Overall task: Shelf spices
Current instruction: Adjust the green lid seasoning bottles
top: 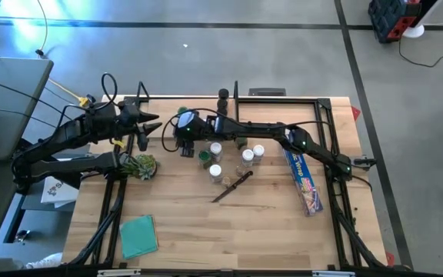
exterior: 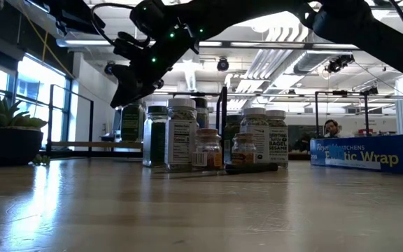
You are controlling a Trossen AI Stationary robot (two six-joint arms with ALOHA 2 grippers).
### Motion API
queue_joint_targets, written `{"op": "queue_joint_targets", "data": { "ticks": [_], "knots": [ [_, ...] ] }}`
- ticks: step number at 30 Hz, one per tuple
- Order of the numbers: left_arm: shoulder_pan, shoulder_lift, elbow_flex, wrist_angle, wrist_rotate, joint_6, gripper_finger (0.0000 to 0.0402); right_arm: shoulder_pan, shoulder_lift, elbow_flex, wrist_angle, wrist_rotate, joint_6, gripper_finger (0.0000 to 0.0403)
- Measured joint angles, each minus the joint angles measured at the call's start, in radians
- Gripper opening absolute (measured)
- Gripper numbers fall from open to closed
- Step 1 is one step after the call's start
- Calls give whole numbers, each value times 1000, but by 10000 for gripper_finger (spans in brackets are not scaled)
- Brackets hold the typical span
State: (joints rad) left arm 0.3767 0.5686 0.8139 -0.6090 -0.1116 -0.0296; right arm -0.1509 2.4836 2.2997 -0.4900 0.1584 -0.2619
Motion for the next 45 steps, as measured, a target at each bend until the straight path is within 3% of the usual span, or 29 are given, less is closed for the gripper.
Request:
{"op": "queue_joint_targets", "data": {
  "ticks": [18, 33, 45],
  "knots": [
    [0, 0, 0, -8, 0, 0, 140, 39, -39, 50, -85, 7, -7, 188],
    [0, 0, -1, 4, 63, -5, 140, 12, -34, -106, -75, 39, 44, 188],
    [0, 0, -1, 5, 55, -3, 140, -13, -34, -111, -22, 22, 45, 187]
  ]
}}
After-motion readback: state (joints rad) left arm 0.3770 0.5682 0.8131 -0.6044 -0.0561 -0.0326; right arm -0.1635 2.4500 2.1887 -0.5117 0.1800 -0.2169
